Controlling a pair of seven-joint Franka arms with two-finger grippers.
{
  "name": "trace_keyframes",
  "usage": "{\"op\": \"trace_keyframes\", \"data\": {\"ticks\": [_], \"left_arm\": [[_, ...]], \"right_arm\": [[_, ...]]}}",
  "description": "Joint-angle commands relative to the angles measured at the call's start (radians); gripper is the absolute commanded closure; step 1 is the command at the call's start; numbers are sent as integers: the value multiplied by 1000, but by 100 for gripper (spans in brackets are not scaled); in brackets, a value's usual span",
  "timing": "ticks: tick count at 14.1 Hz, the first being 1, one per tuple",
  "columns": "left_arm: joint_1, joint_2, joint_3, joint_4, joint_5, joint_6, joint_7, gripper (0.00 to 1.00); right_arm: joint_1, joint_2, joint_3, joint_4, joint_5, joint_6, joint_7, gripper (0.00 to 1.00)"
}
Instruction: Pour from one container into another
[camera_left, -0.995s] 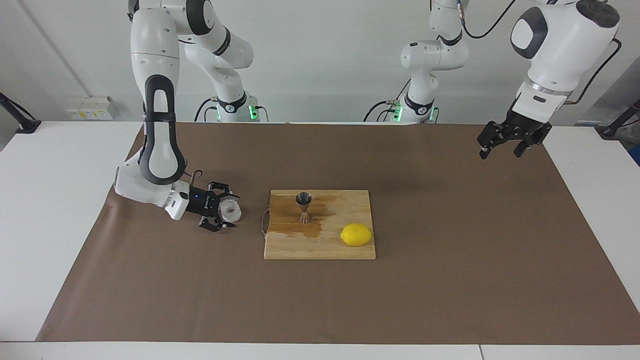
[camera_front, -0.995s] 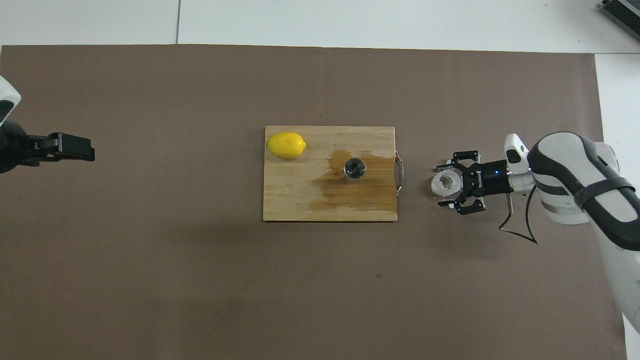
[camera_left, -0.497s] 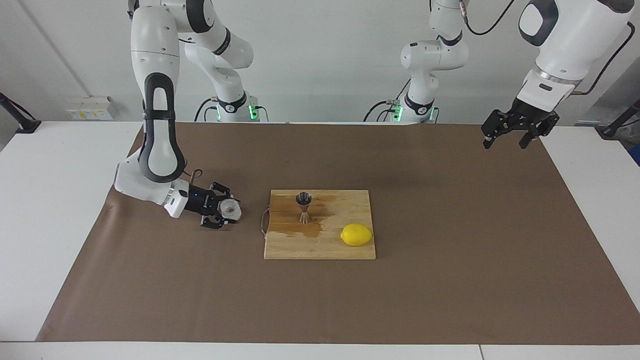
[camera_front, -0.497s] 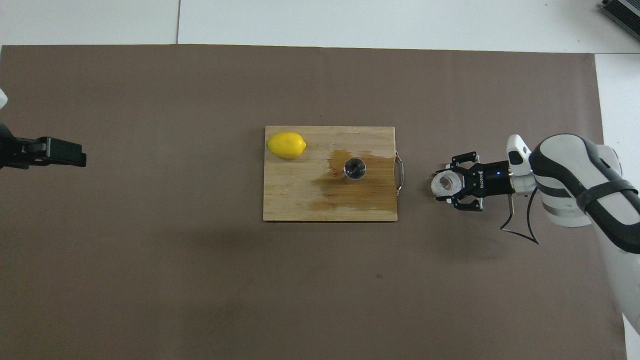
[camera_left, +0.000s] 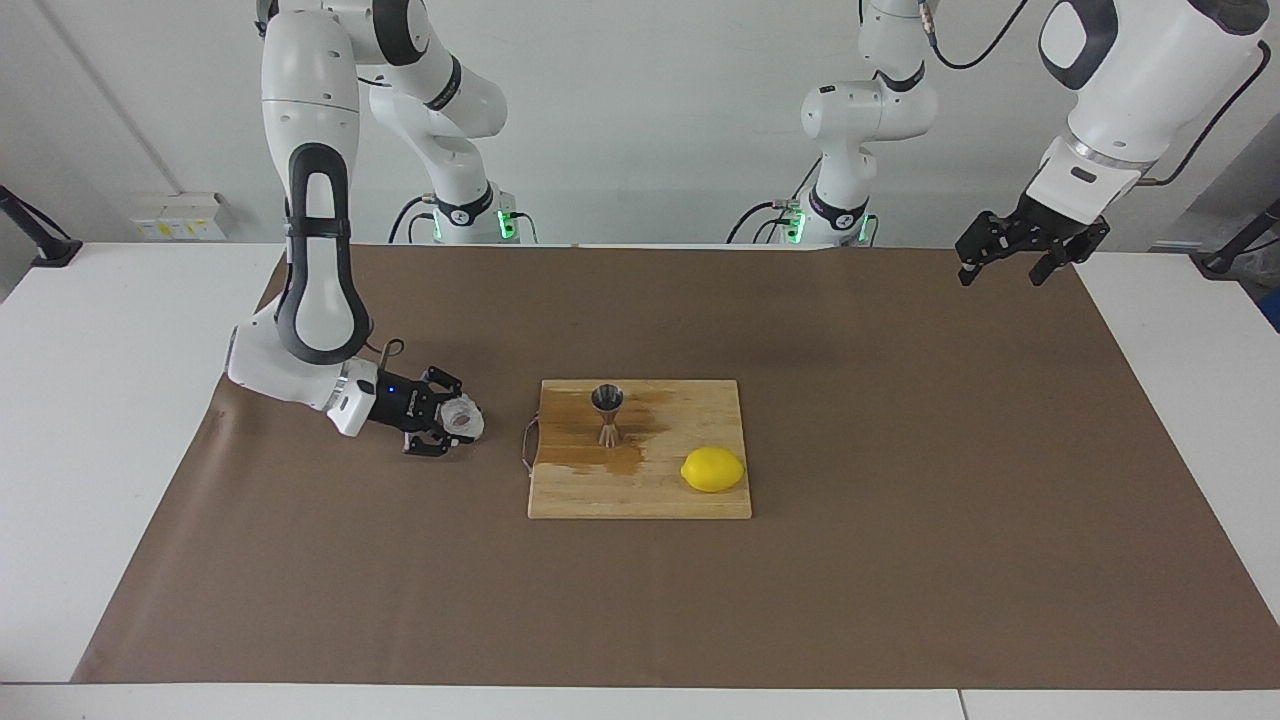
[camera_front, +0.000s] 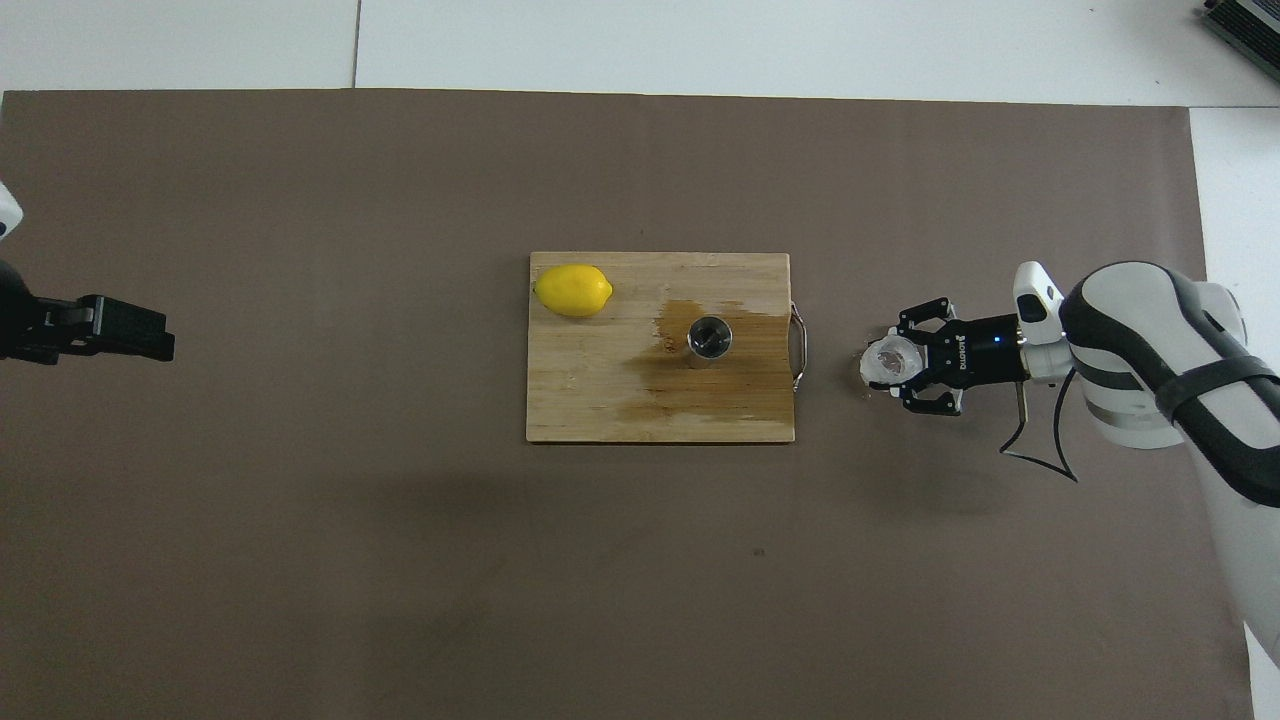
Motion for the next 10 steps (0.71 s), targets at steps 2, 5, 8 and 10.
{"op": "trace_keyframes", "data": {"ticks": [2, 5, 8, 10], "left_arm": [[9, -6, -5, 1, -15, -20, 17, 0], [8, -8, -6, 1, -14, -38, 17, 0], [11, -9, 1, -2, -14, -47, 18, 0], [9, -9, 2, -2, -14, -47, 17, 0]], "right_arm": [[53, -55, 13, 52, -2, -19, 225, 66], [150, -106, 12, 119, -130, -14, 537, 66], [227, -114, 13, 193, -237, -14, 782, 66], [277, -111, 13, 225, -264, -3, 903, 66]]}}
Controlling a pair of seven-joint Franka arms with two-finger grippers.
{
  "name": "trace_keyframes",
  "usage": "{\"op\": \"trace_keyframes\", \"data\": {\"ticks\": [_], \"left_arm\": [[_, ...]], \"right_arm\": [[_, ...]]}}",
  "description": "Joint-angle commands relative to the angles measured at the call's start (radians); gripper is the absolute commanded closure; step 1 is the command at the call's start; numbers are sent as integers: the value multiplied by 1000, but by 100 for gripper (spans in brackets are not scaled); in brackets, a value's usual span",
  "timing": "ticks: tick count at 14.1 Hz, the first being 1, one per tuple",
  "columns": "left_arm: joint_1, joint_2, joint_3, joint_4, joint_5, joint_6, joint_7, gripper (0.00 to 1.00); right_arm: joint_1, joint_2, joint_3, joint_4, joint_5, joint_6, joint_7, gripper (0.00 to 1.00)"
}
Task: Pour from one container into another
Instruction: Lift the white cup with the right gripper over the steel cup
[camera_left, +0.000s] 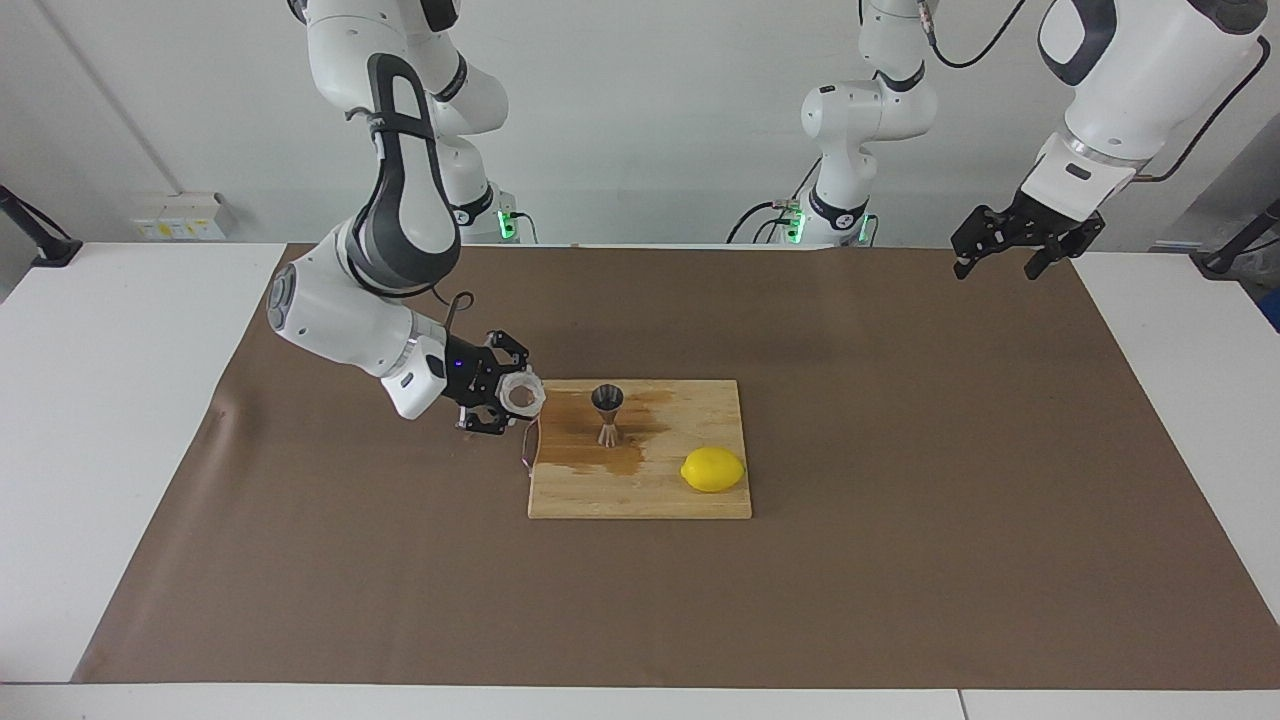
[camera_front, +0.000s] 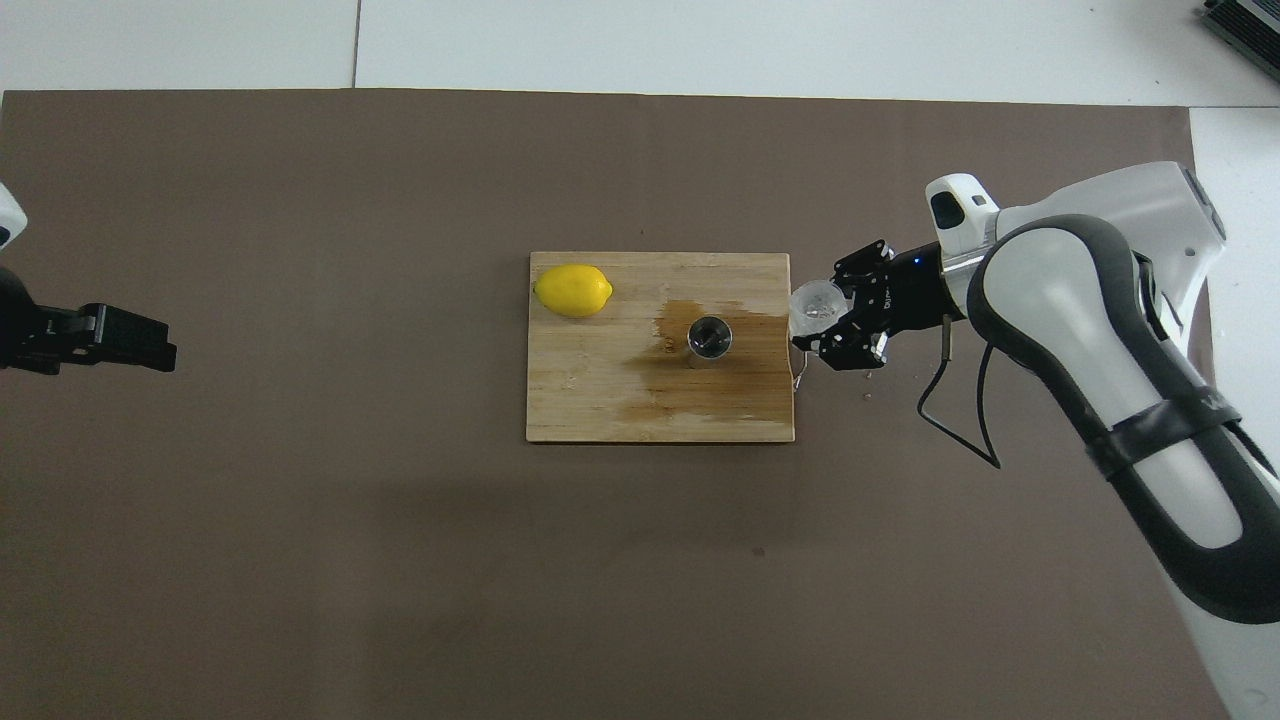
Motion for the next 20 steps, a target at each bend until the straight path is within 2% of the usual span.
{"op": "trace_keyframes", "data": {"ticks": [1, 7, 11, 16, 20], "left_arm": [[7, -9, -1, -3, -13, -19, 18, 0], [9, -9, -1, -3, -13, -19, 18, 0], [9, -9, -1, -3, -13, -19, 18, 0], [9, -9, -1, -3, -13, -19, 16, 0], [9, -9, -1, -3, -13, -19, 18, 0]], "right_arm": [[55, 12, 1, 38, -71, 38, 156, 66], [105, -22, 1, 38, -256, 2, 345, 66], [180, -30, 1, 71, -445, -37, 489, 66], [235, -28, 2, 90, -621, -55, 528, 66], [292, -11, 2, 151, -736, -109, 569, 66]]}}
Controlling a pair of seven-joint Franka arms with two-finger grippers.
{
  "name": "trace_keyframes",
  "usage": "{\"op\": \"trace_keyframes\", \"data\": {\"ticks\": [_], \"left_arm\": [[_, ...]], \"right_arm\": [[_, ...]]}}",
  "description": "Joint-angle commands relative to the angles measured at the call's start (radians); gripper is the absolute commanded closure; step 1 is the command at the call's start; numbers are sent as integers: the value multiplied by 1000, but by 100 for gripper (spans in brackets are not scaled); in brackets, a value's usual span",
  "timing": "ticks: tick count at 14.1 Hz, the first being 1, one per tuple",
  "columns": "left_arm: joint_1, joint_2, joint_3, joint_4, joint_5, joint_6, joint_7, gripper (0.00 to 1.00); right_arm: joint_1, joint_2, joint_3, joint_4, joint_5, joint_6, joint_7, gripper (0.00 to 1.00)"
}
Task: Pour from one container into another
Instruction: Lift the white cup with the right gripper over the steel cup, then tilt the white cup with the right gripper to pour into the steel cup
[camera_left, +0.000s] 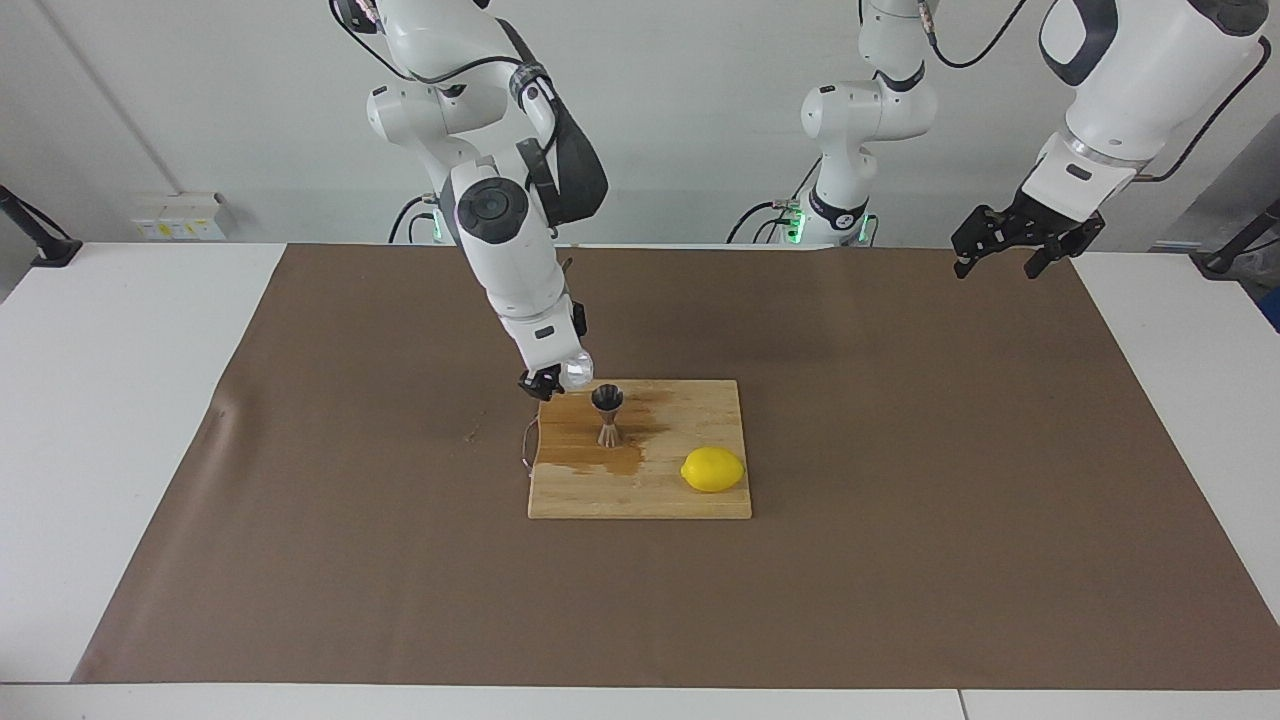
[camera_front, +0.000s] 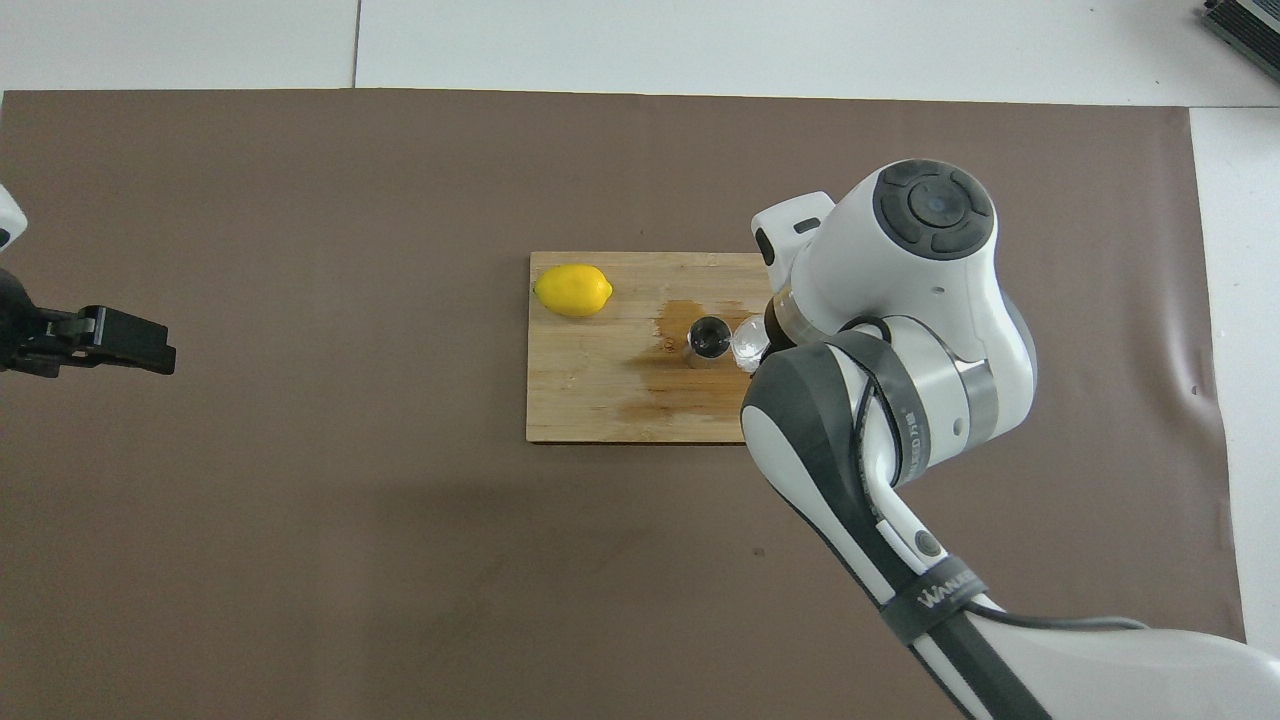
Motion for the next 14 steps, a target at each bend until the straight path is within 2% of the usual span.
{"op": "trace_keyframes", "data": {"ticks": [1, 5, 6, 11, 14], "left_arm": [[9, -9, -1, -3, -13, -12, 17, 0], [9, -9, -1, -3, -13, -12, 15, 0], [9, -9, -1, -3, -13, -12, 17, 0], [9, -9, -1, -3, -13, -12, 15, 0], [9, -9, -1, -3, -13, -12, 15, 0]], "right_arm": [[29, 17, 1, 57, -96, -56, 49, 66], [52, 29, 3, 64, -151, -66, 52, 67], [62, 34, 3, 64, -163, -63, 68, 71], [59, 63, 3, 65, -188, -67, 88, 70], [60, 90, 3, 123, -194, -73, 89, 70]]}}
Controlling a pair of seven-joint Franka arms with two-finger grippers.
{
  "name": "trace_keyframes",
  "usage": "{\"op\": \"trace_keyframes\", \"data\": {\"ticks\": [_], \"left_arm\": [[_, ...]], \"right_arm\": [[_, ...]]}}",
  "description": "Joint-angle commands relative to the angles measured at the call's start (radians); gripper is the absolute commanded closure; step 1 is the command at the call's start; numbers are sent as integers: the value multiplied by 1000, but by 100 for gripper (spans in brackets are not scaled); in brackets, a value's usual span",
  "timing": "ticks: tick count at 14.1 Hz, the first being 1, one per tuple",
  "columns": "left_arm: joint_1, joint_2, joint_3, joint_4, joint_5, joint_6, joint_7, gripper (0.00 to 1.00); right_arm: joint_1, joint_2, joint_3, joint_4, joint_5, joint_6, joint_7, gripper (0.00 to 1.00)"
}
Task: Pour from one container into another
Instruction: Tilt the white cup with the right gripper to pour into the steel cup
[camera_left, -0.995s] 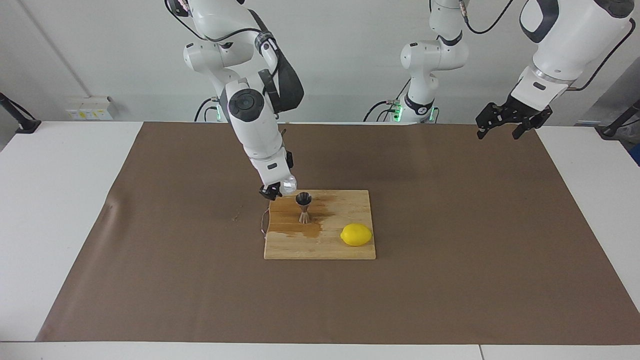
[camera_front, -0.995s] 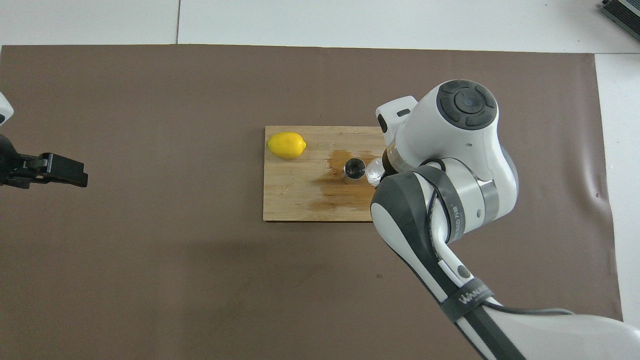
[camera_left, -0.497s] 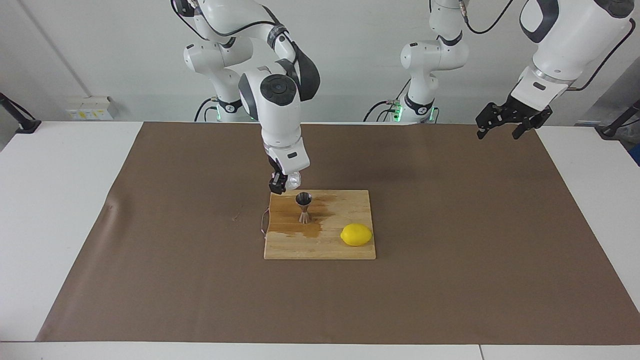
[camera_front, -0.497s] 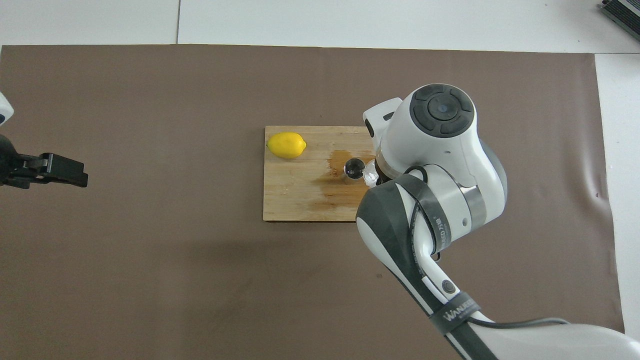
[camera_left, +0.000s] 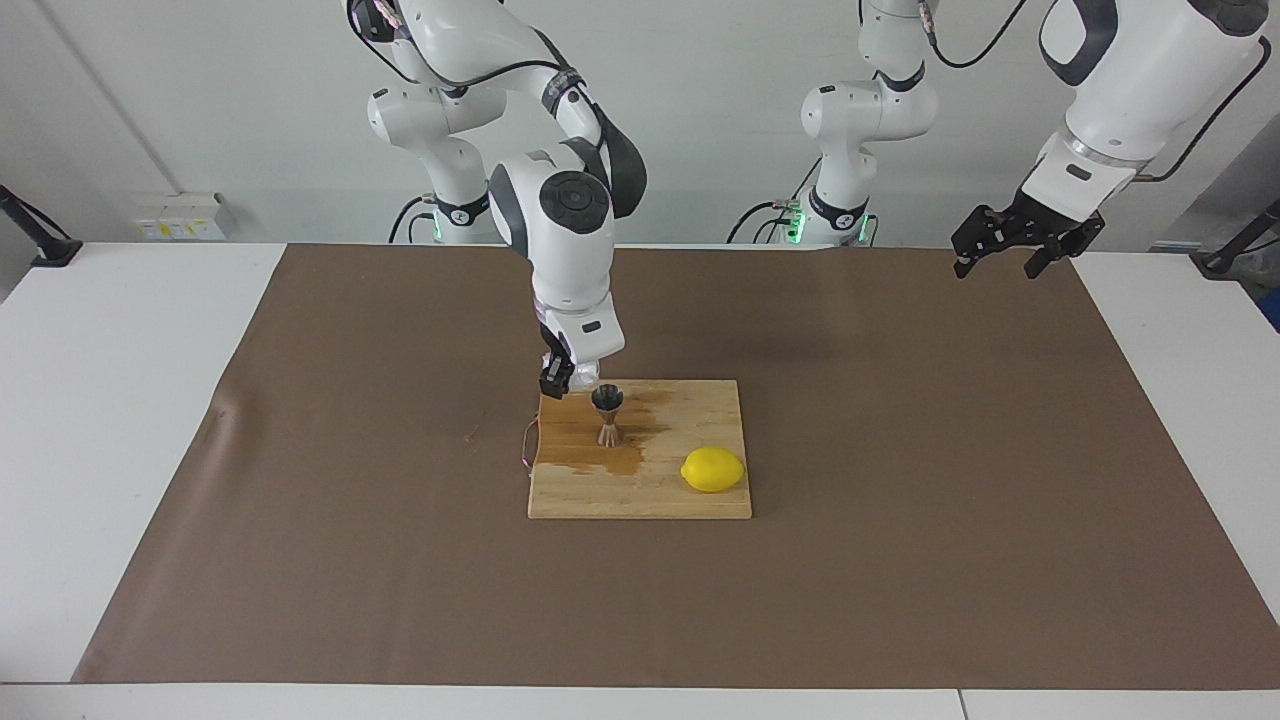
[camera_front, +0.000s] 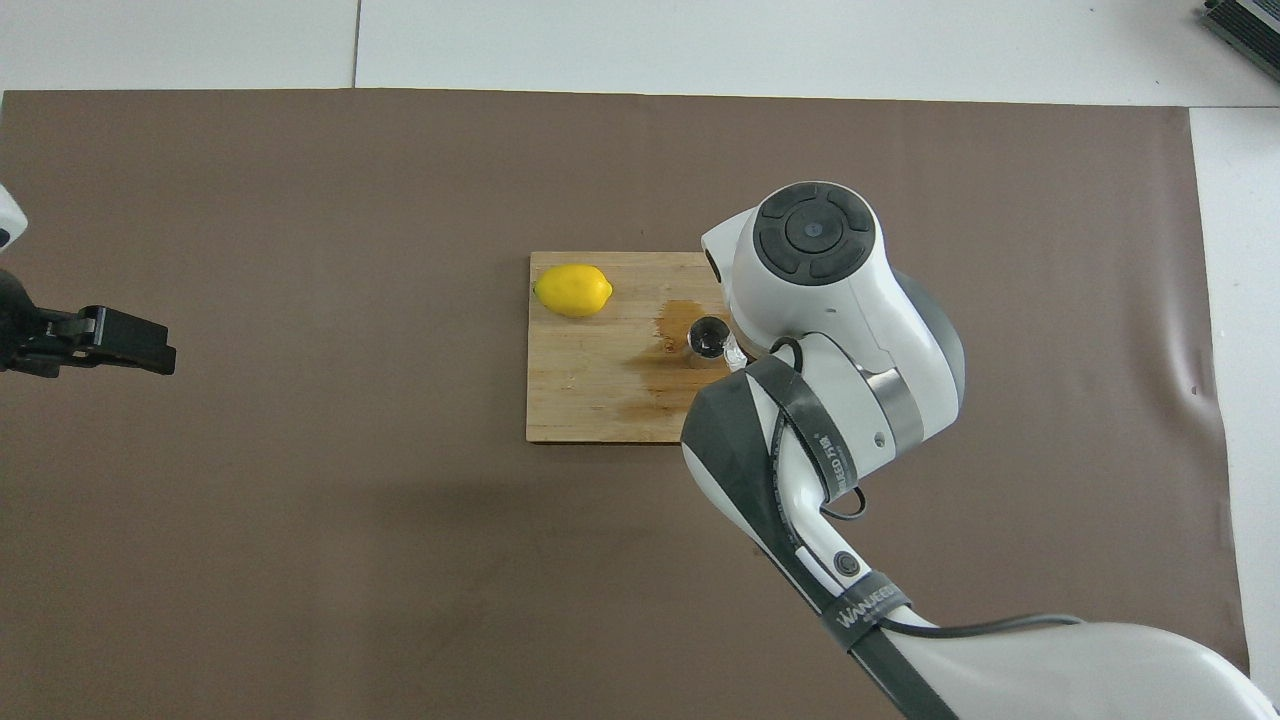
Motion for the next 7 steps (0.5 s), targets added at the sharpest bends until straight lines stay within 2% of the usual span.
{"op": "trace_keyframes", "data": {"ticks": [1, 7], "left_arm": [[9, -9, -1, -3, -13, -12, 17, 0], [9, -9, -1, -3, -13, -12, 17, 0]], "right_arm": [[-2, 33, 5, 67, -30, -29, 24, 70], [-6, 42, 3, 78, -28, -66, 51, 69]]}}
